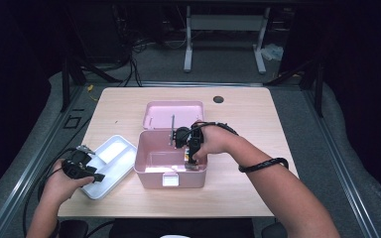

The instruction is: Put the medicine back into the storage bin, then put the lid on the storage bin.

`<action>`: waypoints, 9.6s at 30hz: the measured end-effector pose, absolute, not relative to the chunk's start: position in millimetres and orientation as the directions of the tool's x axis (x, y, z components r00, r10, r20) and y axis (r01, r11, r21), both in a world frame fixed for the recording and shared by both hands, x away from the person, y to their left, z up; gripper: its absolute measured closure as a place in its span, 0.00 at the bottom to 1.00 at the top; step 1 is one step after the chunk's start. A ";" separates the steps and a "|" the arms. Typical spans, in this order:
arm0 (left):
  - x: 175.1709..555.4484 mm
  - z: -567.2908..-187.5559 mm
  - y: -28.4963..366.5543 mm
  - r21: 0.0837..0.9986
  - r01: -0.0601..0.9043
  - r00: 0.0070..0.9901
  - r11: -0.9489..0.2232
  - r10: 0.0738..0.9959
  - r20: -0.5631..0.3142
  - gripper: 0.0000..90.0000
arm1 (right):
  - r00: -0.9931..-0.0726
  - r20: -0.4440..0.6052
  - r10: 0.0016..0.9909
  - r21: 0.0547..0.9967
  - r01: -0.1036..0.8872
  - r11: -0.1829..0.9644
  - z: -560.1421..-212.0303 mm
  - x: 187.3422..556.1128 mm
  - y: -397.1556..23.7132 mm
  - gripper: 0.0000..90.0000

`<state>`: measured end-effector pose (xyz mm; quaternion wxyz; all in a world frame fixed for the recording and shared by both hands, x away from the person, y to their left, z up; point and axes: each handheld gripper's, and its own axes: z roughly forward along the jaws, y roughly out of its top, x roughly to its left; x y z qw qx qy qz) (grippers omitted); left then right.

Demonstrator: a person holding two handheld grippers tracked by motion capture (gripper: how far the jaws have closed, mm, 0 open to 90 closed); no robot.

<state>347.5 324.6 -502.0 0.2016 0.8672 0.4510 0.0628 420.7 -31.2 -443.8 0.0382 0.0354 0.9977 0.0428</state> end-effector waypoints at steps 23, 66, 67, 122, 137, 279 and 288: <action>346.7 -501.9 326.0 0.405 0.759 0.583 -0.510 0.809 -0.072 0.56 | -0.991 -0.062 0.116 0.084 0.110 0.990 -452.4 423.6 -30.9 0.43; 398.2 -511.3 306.4 0.188 0.789 0.597 -0.585 0.802 -0.006 0.79 | -0.895 -0.077 0.440 0.313 0.397 0.863 -400.0 416.2 -171.5 0.51; 398.2 -511.3 306.4 0.188 0.789 0.597 -0.585 0.802 -0.006 0.79 | -0.895 -0.077 0.440 0.313 0.397 0.863 -400.0 416.2 -171.5 0.51; 429.6 -491.9 301.8 0.125 0.735 0.675 -0.666 0.735 -0.056 0.99 | -0.869 -0.008 0.495 0.326 0.466 0.822 -436.3 415.2 -190.8 0.55; 426.3 -435.3 308.1 0.170 0.706 0.701 -0.687 0.712 -0.032 0.99 | -0.860 -0.018 0.510 0.332 0.476 0.814 -433.5 413.2 -192.9 0.56; 429.0 -421.0 128.7 0.189 0.185 0.983 -0.964 0.185 -0.015 0.89 | -0.763 0.019 0.646 0.401 0.598 0.694 -415.0 464.0 -142.7 0.53; 428.5 -421.6 131.9 0.211 0.179 0.984 -0.961 0.179 -0.017 0.90 | -0.727 0.029 0.686 0.411 0.634 0.655 -412.0 487.2 -123.8 0.51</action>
